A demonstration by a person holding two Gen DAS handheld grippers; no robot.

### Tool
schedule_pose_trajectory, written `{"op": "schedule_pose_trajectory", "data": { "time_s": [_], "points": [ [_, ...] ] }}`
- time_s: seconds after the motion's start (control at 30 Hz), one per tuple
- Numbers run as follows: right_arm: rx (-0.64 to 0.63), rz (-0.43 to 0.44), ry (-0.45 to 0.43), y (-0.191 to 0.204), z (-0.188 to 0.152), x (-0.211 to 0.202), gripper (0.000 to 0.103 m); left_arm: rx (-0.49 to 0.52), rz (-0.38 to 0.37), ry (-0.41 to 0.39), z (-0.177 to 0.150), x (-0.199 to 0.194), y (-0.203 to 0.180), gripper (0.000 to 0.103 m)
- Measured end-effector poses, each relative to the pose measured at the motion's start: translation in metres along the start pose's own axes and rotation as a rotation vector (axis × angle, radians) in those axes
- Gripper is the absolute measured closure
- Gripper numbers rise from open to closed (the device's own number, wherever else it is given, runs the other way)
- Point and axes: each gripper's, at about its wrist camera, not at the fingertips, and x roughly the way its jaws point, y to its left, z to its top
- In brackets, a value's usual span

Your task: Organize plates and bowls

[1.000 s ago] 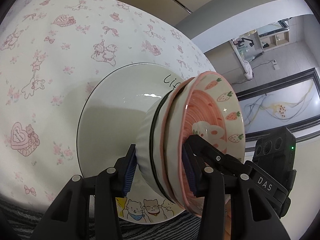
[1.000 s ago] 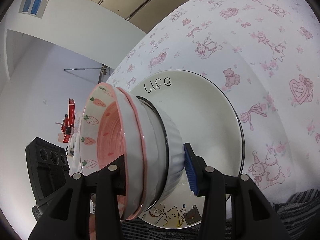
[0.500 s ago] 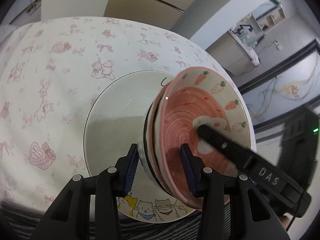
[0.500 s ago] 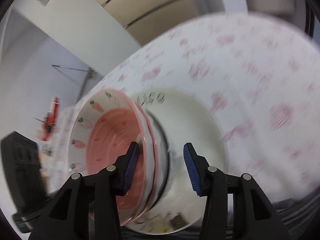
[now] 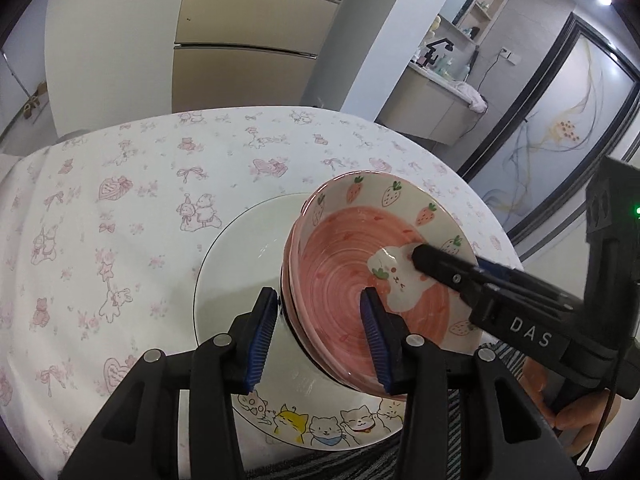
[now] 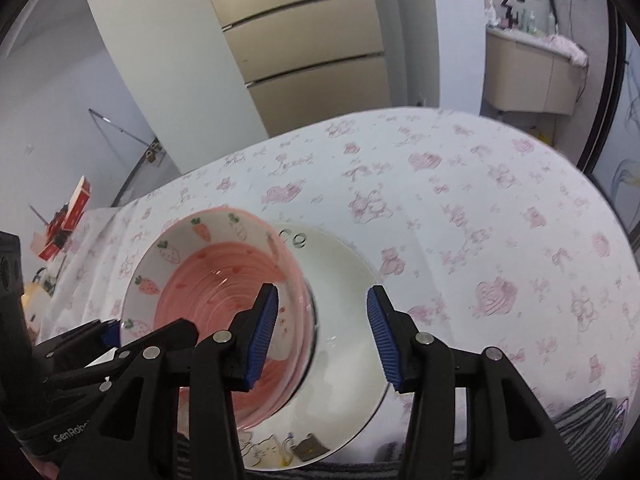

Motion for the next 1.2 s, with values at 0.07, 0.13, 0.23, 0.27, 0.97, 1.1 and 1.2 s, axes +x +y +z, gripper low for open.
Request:
{"op": "schedule_pose_trajectory", "data": {
  "time_s": [0.07,0.13,0.23,0.27,0.97,1.1,1.2],
  "points": [
    [0.005,0.004,0.009,0.001,-0.001,0.002,0.057,-0.004,-0.007,-0.002,0.001,-0.001,0.000,0.058],
    [-0.011,-0.017,-0.005,0.004,-0.001,0.001,0.057,0.005,-0.007,-0.009,0.000,-0.003,-0.002,0.058],
    [-0.028,-0.030,-0.027,0.006,-0.001,-0.002,0.057,0.027,0.000,-0.038,-0.001,-0.009,-0.005,0.058],
    [-0.030,-0.027,-0.032,0.007,0.000,-0.003,0.057,0.035,0.007,-0.053,-0.001,-0.011,-0.007,0.058],
    [-0.177,-0.012,-0.540,0.024,0.004,-0.094,0.003,0.168,0.278,-0.736,-0.033,-0.152,-0.038,0.015],
    [-0.203,0.014,-0.647,0.028,0.002,-0.112,0.000,0.178,0.337,-0.820,-0.040,-0.173,-0.040,0.001],
    [-0.209,0.038,-0.712,0.032,0.001,-0.126,0.000,0.182,0.367,-0.888,-0.048,-0.187,-0.041,0.000]
  ]
}}
